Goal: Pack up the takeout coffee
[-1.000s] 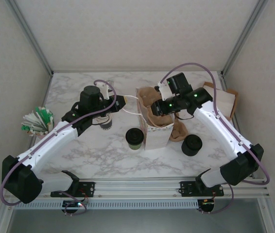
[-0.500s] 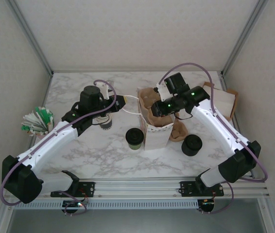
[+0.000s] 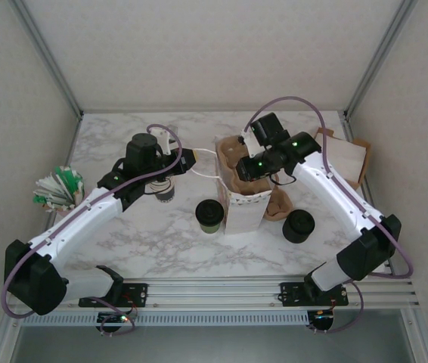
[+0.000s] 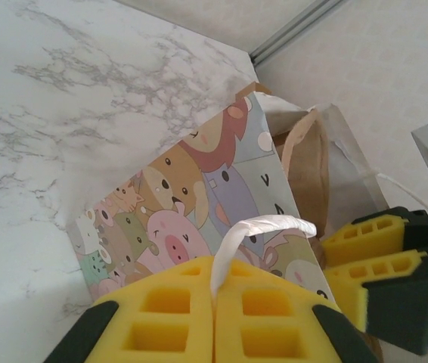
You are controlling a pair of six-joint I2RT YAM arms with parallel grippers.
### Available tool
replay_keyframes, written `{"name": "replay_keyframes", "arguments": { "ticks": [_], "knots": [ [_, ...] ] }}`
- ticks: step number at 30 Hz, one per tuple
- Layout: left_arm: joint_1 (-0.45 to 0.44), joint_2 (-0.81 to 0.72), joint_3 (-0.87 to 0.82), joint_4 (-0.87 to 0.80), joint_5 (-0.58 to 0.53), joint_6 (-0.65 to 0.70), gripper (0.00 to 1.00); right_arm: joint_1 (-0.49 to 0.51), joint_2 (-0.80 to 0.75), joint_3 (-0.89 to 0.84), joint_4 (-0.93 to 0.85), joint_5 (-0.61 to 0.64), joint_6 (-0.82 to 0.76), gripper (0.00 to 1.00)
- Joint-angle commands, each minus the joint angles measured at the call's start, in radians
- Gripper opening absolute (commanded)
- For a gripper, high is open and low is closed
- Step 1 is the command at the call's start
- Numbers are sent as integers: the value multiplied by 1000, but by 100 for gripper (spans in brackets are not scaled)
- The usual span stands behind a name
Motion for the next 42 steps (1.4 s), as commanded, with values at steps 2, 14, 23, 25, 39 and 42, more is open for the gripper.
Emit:
{"name": "replay_keyframes", "arguments": {
  "ticks": [2,14,23,25,39,42],
  "knots": [
    [-7,-1,20,-5,-34,16,5,9,-7,10,-30,19,1,27],
    [-7,-1,14,8,-49,6,4,11,-8,23,-68,6,11,27],
    [-7,-32,-5,15,-91,-8,5,21,119,158,-191,85,126,27],
    [-7,-43,-11,16,-105,-10,6,26,145,192,-220,103,145,27],
    [-51,-87,-69,80,-148,-55,6,103,343,448,-392,281,187,27],
    [-72,-95,-68,75,-159,-56,7,117,376,467,-408,308,200,27]
  ]
}}
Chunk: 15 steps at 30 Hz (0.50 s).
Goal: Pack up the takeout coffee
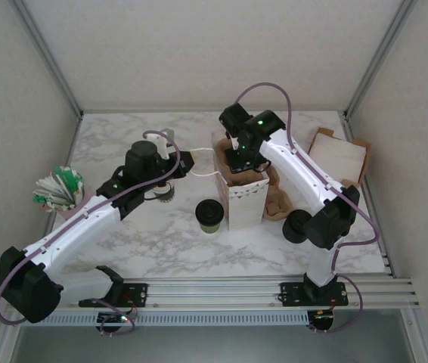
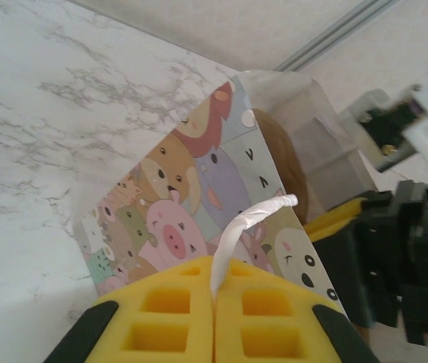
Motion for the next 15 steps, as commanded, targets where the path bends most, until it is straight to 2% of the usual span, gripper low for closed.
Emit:
{"name": "replay_keyframes", "arguments": {
  "ticks": [1,9,15],
  "knots": [
    [-24,-33,-5,26,-34,-16,7,21,38,39,-81,79,35,27],
    [-37,-34,-4,17,-54,-10,8,42,59,60,-122,139,51,27],
    [-40,-35,-9,21,-72,-15,8,41,42,20,-90,112,62,28]
  ]
}}
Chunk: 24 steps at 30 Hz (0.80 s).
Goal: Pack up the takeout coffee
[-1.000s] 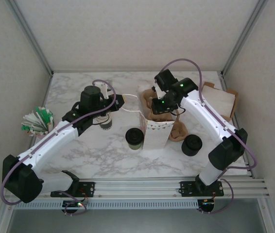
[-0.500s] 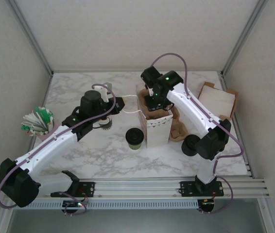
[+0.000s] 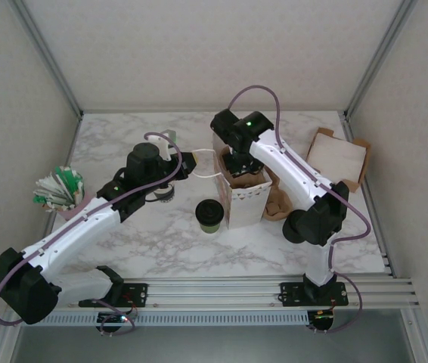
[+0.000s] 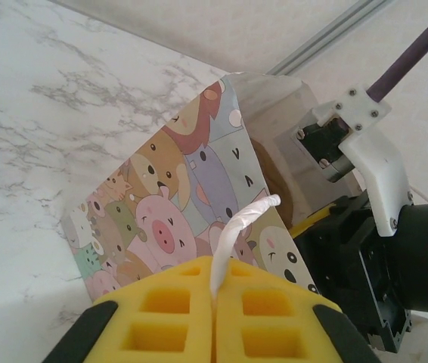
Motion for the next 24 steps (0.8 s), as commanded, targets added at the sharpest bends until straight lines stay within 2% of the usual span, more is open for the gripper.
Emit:
{"name": "replay_keyframes", "arguments": {
  "ticks": [1,24],
  "knots": [
    [-9,-21,-11,22,-31,-10,8,8,-12,-39,6,2,28,28],
    [-11,-2,-8,27,-43,-9,7,9,-42,-317,224,-75,82,28]
  ]
}}
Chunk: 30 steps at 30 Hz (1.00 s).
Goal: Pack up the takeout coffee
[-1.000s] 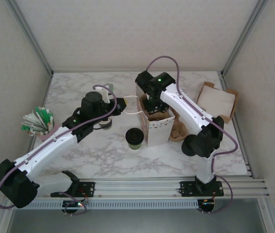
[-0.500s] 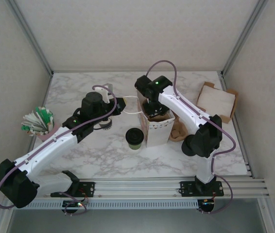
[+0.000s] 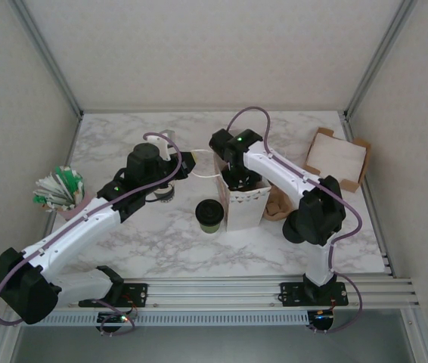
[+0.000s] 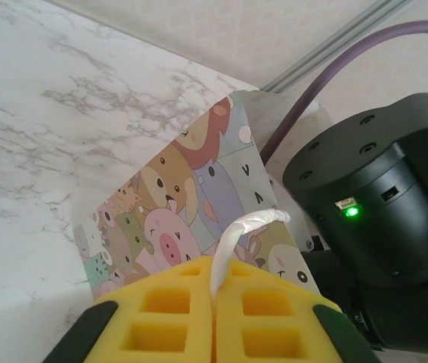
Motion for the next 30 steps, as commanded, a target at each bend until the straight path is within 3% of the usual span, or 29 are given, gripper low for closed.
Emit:
{"name": "replay_keyframes", "arguments": {
  "ticks": [1,22,30],
  "knots": [
    [-11,0,-3,21,-19,-5,7,9,-42,-32,44,-19,22,28],
    [-10,-13,-15,24,-25,-8,8,-7,-25,-199,200,-52,20,30],
    [-11,-16,-16,26,-26,-11,8,-9,-61,-169,165,-40,8,45]
  ]
}}
